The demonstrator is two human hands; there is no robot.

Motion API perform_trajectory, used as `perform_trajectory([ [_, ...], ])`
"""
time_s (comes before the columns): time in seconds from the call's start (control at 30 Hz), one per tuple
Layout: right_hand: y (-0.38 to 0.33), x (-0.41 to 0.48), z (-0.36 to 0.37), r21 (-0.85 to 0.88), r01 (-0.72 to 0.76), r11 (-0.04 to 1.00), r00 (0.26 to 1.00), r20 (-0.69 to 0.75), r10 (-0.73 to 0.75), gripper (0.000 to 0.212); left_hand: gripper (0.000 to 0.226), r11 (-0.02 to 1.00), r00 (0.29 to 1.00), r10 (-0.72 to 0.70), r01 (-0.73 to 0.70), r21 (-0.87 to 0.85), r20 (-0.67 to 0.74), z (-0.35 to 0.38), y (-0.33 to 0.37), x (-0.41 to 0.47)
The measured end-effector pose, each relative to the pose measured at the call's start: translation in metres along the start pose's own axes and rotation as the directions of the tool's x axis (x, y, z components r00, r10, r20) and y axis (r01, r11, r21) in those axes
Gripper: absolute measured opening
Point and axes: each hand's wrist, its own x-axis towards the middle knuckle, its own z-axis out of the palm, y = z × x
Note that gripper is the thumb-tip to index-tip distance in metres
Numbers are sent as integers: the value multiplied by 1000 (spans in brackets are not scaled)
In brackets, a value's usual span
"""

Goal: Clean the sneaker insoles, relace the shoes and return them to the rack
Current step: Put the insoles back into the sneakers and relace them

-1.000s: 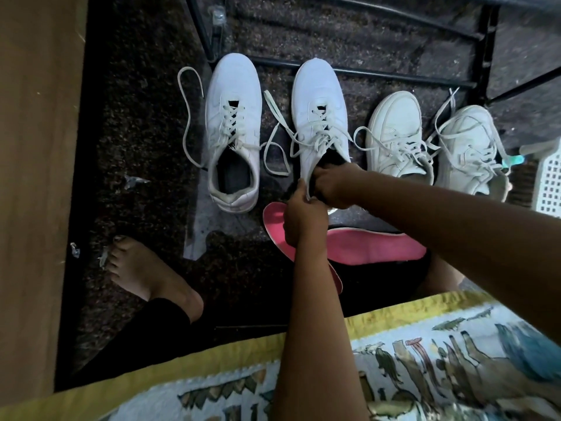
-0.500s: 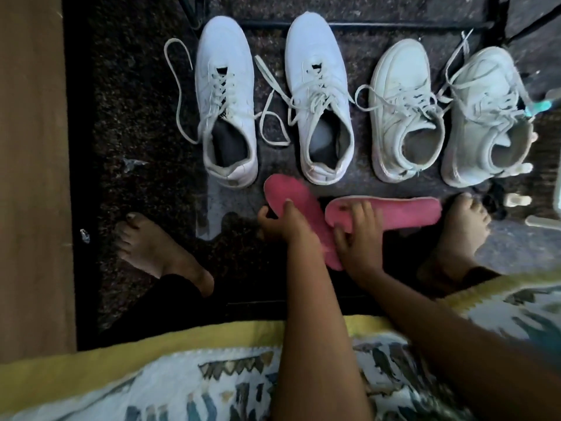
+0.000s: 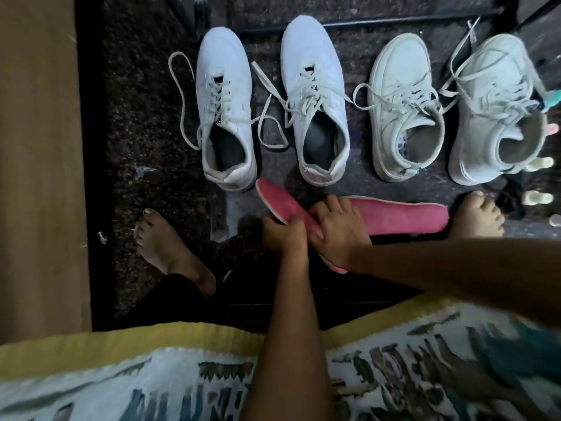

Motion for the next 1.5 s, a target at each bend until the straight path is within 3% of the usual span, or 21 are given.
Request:
perform_trajectory([
  [0.1, -2, -19, -50, 55, 123, 991, 983, 130, -129, 87, 70, 989, 994, 104, -108, 104, 39, -16, 7, 7],
  [0.17, 7, -29, -75, 201, 105, 974, 965, 216, -149, 93, 74, 951, 968, 238, -248, 184, 77, -35, 34, -13],
  [0.23, 14, -34, -85, 382, 164, 910, 962, 142, -233, 101, 66, 905, 931, 355, -366, 215, 89, -41, 68, -45],
  [0.3, 20, -40, -93, 590, 252, 767, 956, -32, -290, 105, 62, 874, 876, 454, -473, 108, 161, -34, 99, -67],
  [0.4, 41, -33, -93, 680, 344, 648, 929, -346, -130, 90, 53, 796, 778, 563, -601, 72, 278, 1, 137, -89],
  [0.47, 58, -35, -99, 629, 359, 690, 879, -475, -24, 80, 36, 846, 771, 489, -533, -9, 408, 29, 146, -97],
  [0.5, 66, -37, -105, 616, 342, 710, 861, -507, 25, 75, 36, 893, 762, 414, -446, -61, 497, 45, 148, -100],
  [0.53, 73, -40, -111, 617, 324, 717, 853, -518, 60, 69, 50, 934, 731, 337, -338, -114, 594, 56, 147, -101],
  [0.63, 92, -55, -123, 606, 277, 745, 861, -500, 87, 55, 114, 962, 503, 210, 48, -269, 839, 77, 125, -90],
  [0.7, 106, -69, -123, 644, 229, 730, 901, -424, 92, 53, 119, 933, 393, 209, 193, -302, 896, 89, 101, -89],
  [0.73, 110, -76, -122, 681, 203, 703, 921, -376, 99, 49, 111, 914, 376, 194, 267, -306, 906, 96, 88, -95],
  [0.83, 120, -89, -109, 649, 108, 753, 936, -321, 142, 37, 90, 885, 440, 97, 372, -279, 893, 117, 60, -114],
  [0.93, 126, -93, -106, 555, 41, 831, 925, -336, 179, 17, 80, 900, 476, 21, 373, -224, 879, 127, 53, -122],
  [1.0, 127, -95, -112, 471, -4, 882, 916, -351, 192, 15, 86, 946, 531, 17, 266, -185, 848, 130, 53, -121],
  [1.07, 128, -98, -116, 395, -65, 916, 901, -371, 225, 15, 72, 983, 635, 44, 110, -146, 771, 130, 56, -117],
  [1.17, 130, -100, -125, 385, -120, 915, 901, -344, 263, 23, 55, 994, 821, 55, 10, -111, 569, 131, 53, -105],
  [1.23, 128, -95, -129, 375, -147, 915, 913, -304, 271, 20, 52, 987, 896, 155, -122, -105, 415, 132, 45, -92],
  [1.3, 125, -87, -133, 303, -167, 938, 936, -251, 247, 21, 46, 959, 901, 279, -282, -41, 332, 131, 41, -81],
  [1.43, 126, -66, -180, 237, -196, 951, 977, -36, 210, 30, 30, 880, 834, 460, -475, -27, 306, 129, 49, -69],
  [1.5, 145, -54, -147, 160, -297, 941, 944, -98, 315, 30, 41, 858, 805, 486, -513, -10, 340, 132, 53, -64],
])
